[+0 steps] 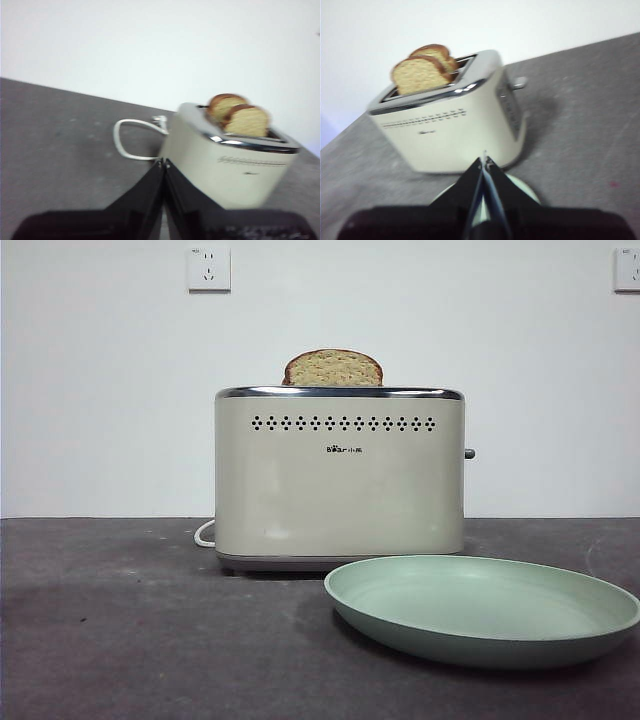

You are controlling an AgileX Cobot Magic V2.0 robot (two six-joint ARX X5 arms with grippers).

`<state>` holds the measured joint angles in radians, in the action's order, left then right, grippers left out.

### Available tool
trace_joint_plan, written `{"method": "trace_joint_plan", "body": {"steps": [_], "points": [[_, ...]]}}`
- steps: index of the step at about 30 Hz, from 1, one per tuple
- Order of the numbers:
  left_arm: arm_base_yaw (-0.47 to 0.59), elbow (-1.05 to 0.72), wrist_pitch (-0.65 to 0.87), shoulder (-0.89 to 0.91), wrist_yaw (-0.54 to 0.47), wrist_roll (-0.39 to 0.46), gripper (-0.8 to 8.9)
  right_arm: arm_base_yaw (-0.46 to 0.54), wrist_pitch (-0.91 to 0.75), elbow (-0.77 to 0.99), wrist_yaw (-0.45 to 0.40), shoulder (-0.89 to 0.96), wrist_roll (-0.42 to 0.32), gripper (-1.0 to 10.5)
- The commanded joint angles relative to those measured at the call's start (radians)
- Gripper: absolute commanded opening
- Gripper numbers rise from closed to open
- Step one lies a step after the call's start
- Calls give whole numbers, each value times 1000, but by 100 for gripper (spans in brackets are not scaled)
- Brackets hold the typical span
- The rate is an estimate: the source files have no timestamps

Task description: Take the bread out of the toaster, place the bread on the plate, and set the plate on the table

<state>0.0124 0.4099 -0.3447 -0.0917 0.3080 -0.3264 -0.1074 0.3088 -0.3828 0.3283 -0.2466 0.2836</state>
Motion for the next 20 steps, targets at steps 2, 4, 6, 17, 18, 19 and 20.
{"method": "trace_joint_plan", "body": {"steps": [2,4,6,17,18,19,20], "points": [[1,106,-52,-75,86,39,-6,-1,108,-159,75,-130,-59,-12],[1,161,-91,-122,135,71,-6,-1,190,-246,120,-200,-101,-12],[1,213,-136,-170,177,109,-6,-1,272,-330,149,-265,-138,-12],[0,421,-417,-365,352,347,-6,-47,659,-608,235,-473,-332,-12],[0,426,-422,-369,352,354,-7,-52,668,-608,235,-474,-335,-12],[0,430,-425,-372,349,354,-7,-56,676,-608,234,-474,-339,-12],[0,431,-423,-372,349,354,-7,-60,680,-608,234,-475,-340,-12]]}}
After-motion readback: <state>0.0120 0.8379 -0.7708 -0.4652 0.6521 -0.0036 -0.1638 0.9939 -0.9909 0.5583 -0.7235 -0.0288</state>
